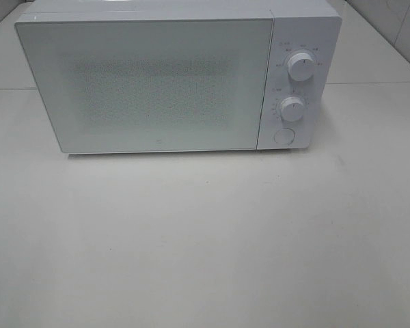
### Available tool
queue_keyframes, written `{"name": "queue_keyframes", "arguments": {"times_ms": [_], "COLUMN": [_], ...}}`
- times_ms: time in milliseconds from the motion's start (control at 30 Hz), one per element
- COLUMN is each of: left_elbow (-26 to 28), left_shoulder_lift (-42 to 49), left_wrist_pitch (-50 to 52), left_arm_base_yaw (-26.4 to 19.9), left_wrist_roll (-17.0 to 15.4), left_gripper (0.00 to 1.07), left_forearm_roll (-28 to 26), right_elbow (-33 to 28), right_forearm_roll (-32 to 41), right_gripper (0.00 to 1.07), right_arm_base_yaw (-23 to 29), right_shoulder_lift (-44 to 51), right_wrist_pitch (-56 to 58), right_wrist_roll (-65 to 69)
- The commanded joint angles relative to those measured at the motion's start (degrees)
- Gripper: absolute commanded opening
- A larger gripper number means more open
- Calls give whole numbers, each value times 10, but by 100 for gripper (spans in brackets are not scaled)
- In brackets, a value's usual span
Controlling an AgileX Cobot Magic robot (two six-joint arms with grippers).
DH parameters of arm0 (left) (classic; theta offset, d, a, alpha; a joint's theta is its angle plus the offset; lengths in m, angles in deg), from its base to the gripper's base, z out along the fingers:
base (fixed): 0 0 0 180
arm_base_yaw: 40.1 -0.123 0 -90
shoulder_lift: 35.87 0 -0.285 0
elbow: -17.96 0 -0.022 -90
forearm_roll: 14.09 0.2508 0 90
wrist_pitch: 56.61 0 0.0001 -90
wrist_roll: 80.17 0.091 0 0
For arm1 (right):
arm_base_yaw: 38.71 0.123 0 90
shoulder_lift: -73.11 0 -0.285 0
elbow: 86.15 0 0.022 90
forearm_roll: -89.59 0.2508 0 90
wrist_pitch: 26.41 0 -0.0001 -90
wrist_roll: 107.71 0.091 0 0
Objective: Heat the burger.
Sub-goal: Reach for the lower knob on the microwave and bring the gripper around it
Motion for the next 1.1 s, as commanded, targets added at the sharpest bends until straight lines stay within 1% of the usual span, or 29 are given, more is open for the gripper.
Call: {"name": "queue_keyframes", "arguments": {"times_ms": [33, 67, 167, 233, 300, 333, 533, 600, 667, 700, 733, 800, 900, 967, 1000, 1067, 1100], "left_elbow": [0, 0, 0, 0, 0, 0, 0, 0, 0, 0, 0, 0, 0, 0, 0, 0, 0], "left_shoulder_lift": [14, 14, 14, 14, 14, 14, 14, 14, 14, 14, 14, 14, 14, 14, 14, 14, 14], "left_wrist_pitch": [9, 9, 9, 9, 9, 9, 9, 9, 9, 9, 9, 9, 9, 9, 9, 9, 9], "left_arm_base_yaw": [-3, -3, -3, -3, -3, -3, -3, -3, -3, -3, -3, -3, -3, -3, -3, -3, -3], "left_wrist_roll": [-4, -4, -4, -4, -4, -4, -4, -4, -4, -4, -4, -4, -4, -4, -4, -4, -4], "left_gripper": [102, 102, 102, 102, 102, 102, 102, 102, 102, 102, 102, 102, 102, 102, 102, 102, 102], "left_forearm_roll": [-3, -3, -3, -3, -3, -3, -3, -3, -3, -3, -3, -3, -3, -3, -3, -3, -3], "right_elbow": [3, 3, 3, 3, 3, 3, 3, 3, 3, 0, 0, -14, -19, -39, -39, -56, -56], "right_forearm_roll": [2, 2, 2, 2, 2, 2, 2, -3, -5, -5, -5, -5, -5, -5, -5, -5, -5], "right_gripper": [76, 76, 76, 76, 76, 76, 76, 76, 76, 76, 76, 76, 76, 76, 76, 76, 76], "right_arm_base_yaw": [-2, -2, -2, -2, -2, -2, -2, -2, -2, -2, -2, -2, -2, -2, -2, -2, -2], "right_shoulder_lift": [-36, -57, -68, -109, -120, -138, -190, -225, -234, -255, -255, -279, -286, -311, -311, -327, -327], "right_wrist_pitch": [-65, -91, -105, -151, -162, -184, -219, -235, -241, -266, -266, -321, -343, -417, -417, -470, -470], "right_wrist_roll": [0, 0, 0, 1, 1, 1, 1, 1, 1, 1, 1, 1, 1, 1, 1, 1, 1]}}
